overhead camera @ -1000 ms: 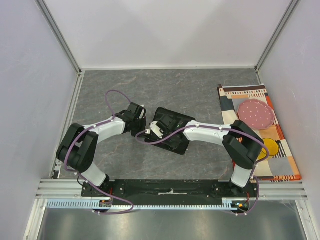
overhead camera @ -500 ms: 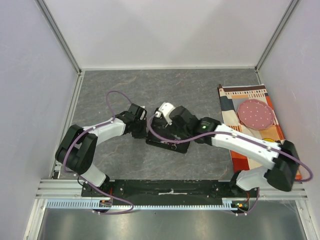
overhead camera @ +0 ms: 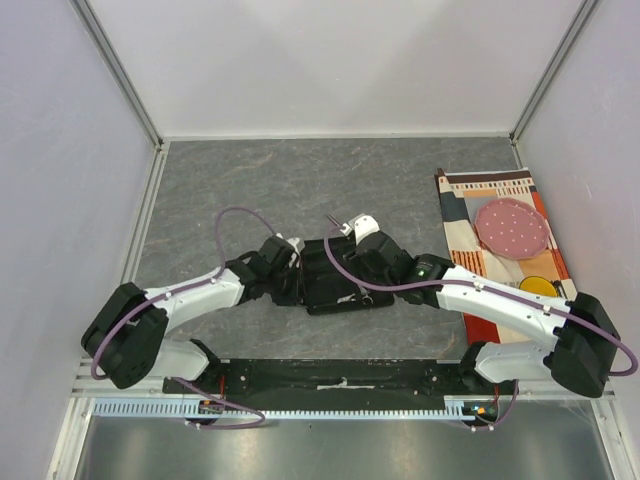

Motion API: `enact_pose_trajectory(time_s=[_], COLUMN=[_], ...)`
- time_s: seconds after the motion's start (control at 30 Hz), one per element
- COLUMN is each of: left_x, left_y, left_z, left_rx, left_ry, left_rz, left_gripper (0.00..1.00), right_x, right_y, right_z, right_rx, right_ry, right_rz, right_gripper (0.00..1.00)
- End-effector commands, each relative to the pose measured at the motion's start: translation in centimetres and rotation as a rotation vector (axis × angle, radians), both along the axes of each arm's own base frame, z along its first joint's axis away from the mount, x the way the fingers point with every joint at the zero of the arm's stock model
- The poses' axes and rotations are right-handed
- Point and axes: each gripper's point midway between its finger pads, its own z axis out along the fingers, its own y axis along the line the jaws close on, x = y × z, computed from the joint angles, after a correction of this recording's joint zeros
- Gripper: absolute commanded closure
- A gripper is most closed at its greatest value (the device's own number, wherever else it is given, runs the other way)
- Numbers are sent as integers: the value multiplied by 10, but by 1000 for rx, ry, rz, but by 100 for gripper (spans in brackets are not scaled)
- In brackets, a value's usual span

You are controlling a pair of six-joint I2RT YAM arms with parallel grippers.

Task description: Sort the hair-cutting tools

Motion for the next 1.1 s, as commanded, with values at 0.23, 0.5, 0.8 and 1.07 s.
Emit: enact_pose_trajectory(time_s=[0.23, 0.5, 0.8, 1.07], left_x=[-73, -52, 14, 63], left_y=[-80, -119, -46, 14], left_z=[-2, 78, 148, 131], left_rx=[-194, -281, -115, -28], left_ry=[26, -192, -412, -416], left_rz=[-36, -111, 28, 187], left_gripper=[91, 51, 23, 23], right_x=[41, 90, 152, 183], right_y=[-22, -14, 2, 40], right_z=[20, 17, 1, -30], right_rx=[13, -5, 100, 58], right_ry=[-132, -145, -62, 23], right_rz=[-281, -292, -189, 7], right_gripper=[36, 36, 36, 38])
